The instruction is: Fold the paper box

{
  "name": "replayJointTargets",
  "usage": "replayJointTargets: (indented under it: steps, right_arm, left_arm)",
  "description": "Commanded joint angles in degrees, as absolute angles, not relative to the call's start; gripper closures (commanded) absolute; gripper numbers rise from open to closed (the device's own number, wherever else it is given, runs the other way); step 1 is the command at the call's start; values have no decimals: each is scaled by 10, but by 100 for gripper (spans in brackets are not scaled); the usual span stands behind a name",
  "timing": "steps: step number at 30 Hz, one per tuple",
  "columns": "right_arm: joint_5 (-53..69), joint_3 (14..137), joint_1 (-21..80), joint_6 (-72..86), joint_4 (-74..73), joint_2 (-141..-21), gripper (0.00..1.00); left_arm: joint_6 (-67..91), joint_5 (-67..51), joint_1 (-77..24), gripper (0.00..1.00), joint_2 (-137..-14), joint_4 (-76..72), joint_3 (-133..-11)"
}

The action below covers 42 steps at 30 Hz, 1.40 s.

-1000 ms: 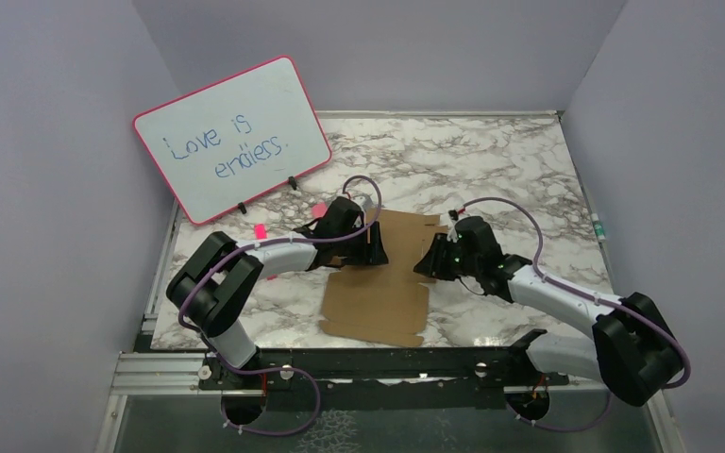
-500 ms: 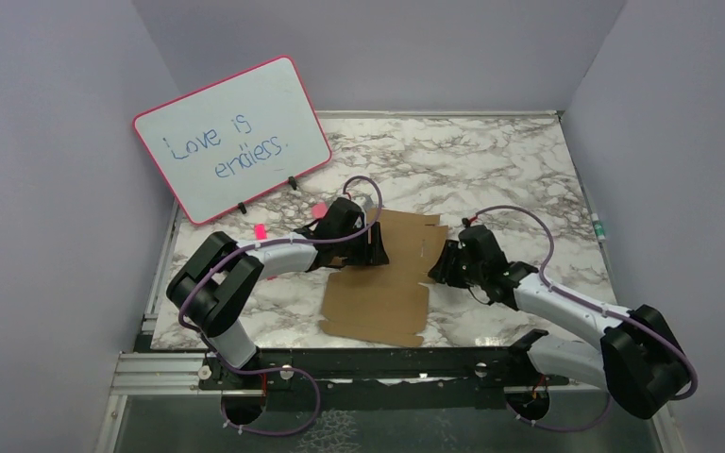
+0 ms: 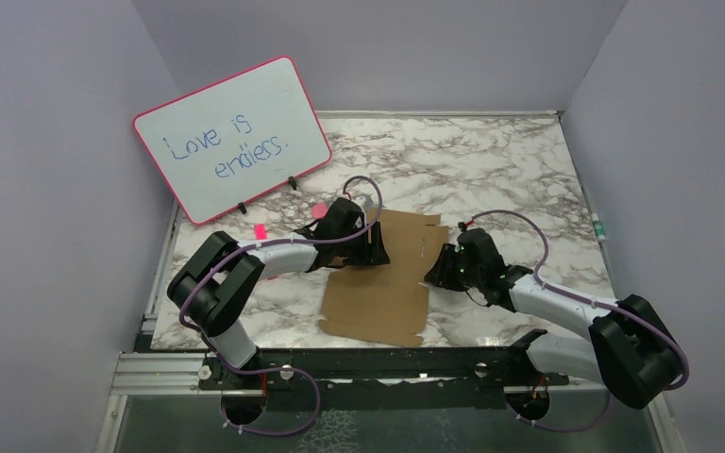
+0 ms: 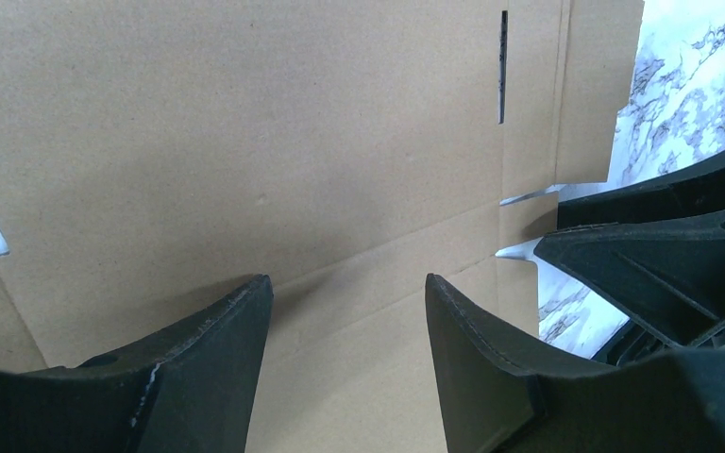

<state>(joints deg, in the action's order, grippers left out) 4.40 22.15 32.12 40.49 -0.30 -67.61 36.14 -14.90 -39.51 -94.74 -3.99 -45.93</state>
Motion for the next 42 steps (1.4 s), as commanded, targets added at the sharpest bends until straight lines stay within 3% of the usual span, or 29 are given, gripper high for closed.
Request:
replayJointTargets:
  steps: [1, 8, 29, 38, 42]
  right_arm:
    - [93, 232, 321, 407, 21, -669, 63]
    - [124, 269, 321, 400, 1, -665, 67]
    - [183, 323, 322, 393, 33, -777, 66]
    - [170, 349, 321, 373, 3, -773, 60]
    - [138, 363, 321, 341, -35, -742, 50]
  left_arm:
    - [366, -154, -400, 37, -962, -42, -441]
    - [366, -159, -402, 37, -962, -43, -444]
    - [372, -158, -407, 38, -964, -51, -447]
    - [369, -155, -408, 38, -956, -42, -457]
    - [349, -133, -407, 37, -923, 5, -477]
